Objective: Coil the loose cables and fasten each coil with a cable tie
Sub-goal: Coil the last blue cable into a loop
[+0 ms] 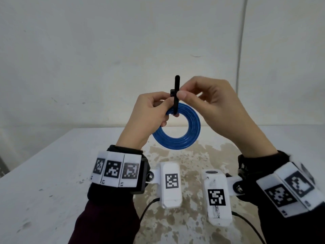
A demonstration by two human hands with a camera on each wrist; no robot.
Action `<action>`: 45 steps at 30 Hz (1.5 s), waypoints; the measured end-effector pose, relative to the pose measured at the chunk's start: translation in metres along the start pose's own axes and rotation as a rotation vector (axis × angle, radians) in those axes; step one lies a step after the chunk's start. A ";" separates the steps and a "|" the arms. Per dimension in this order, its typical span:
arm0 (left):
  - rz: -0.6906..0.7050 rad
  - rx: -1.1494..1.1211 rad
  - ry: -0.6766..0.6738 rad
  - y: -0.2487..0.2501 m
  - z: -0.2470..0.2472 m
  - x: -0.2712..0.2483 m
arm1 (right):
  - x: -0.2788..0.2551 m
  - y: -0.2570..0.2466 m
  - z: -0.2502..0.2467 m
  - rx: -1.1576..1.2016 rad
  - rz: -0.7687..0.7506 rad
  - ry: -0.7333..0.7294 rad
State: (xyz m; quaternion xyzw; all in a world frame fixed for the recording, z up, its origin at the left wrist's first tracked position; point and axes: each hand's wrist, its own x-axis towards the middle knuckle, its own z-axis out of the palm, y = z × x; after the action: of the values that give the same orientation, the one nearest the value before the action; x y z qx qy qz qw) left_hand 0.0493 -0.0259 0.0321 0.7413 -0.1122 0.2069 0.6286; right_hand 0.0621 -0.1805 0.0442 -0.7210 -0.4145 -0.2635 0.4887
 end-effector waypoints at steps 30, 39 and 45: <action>0.152 0.154 0.113 -0.011 0.022 0.004 | 0.001 0.014 0.004 0.012 0.362 -0.050; 0.125 0.145 0.102 -0.013 0.022 0.005 | 0.001 0.014 0.001 0.020 0.397 -0.051; 0.128 0.176 0.106 -0.013 0.021 0.004 | 0.000 0.014 0.003 -0.001 0.406 -0.073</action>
State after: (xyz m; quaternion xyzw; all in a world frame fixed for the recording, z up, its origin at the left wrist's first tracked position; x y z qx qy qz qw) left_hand 0.0621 -0.0433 0.0196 0.7728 -0.1075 0.2946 0.5517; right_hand 0.0737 -0.1800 0.0365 -0.7992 -0.2779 -0.1334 0.5160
